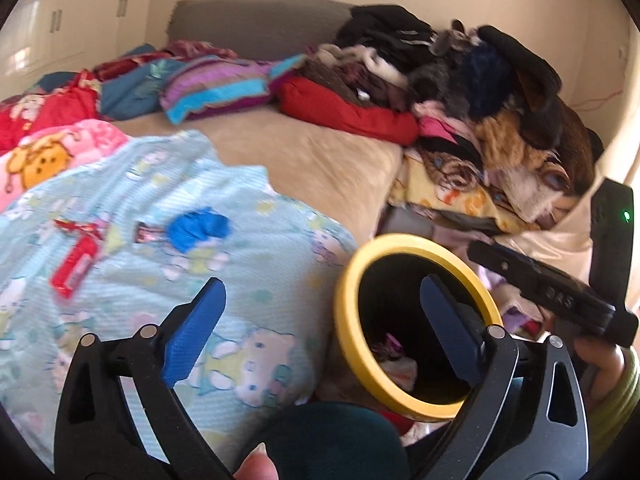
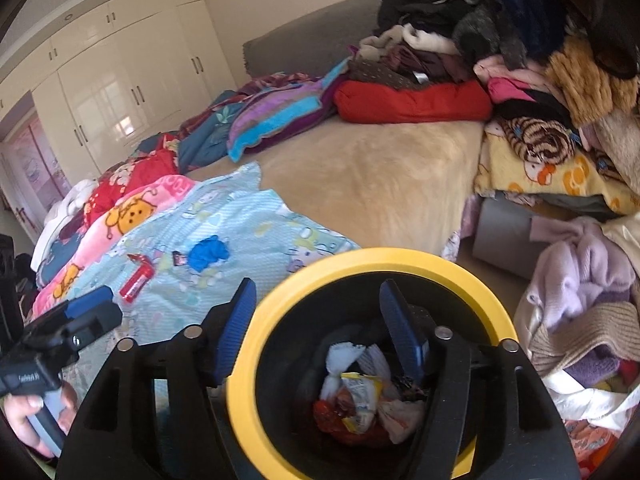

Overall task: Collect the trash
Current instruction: 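Move both tools back over the red tube and blue balloon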

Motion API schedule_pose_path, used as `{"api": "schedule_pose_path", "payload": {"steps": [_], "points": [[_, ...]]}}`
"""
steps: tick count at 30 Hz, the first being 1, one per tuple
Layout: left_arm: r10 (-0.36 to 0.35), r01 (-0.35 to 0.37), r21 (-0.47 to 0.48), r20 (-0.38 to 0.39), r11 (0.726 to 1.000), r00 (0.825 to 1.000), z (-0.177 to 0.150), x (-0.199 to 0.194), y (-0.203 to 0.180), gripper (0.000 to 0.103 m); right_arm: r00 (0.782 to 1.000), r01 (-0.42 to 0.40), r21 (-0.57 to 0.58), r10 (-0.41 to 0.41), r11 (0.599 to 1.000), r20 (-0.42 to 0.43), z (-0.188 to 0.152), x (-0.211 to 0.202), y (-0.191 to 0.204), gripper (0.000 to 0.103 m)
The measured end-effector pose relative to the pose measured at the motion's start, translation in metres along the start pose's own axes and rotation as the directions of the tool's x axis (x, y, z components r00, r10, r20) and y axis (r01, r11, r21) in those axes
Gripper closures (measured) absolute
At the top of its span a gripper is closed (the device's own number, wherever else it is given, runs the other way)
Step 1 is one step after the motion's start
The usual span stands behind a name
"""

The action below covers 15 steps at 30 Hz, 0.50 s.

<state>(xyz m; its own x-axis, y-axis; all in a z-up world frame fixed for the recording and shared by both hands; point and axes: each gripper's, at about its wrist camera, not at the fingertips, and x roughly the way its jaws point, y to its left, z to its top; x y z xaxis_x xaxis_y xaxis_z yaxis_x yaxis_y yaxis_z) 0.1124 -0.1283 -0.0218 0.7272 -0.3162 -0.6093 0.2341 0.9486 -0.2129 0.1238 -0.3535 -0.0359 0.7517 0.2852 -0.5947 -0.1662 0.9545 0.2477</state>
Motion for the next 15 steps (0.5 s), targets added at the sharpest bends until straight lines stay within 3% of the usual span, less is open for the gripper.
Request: {"api": "schedule_pose_path", "payload": {"steps": [15], "points": [[0.154,-0.146,-0.108,0.071,0.983,0.985,0.013,-0.031,0.06,0.011,0.999,-0.046,-0.07,0.045,0.996,-0.017,0.002,0.019,0.056,0.037]]}}
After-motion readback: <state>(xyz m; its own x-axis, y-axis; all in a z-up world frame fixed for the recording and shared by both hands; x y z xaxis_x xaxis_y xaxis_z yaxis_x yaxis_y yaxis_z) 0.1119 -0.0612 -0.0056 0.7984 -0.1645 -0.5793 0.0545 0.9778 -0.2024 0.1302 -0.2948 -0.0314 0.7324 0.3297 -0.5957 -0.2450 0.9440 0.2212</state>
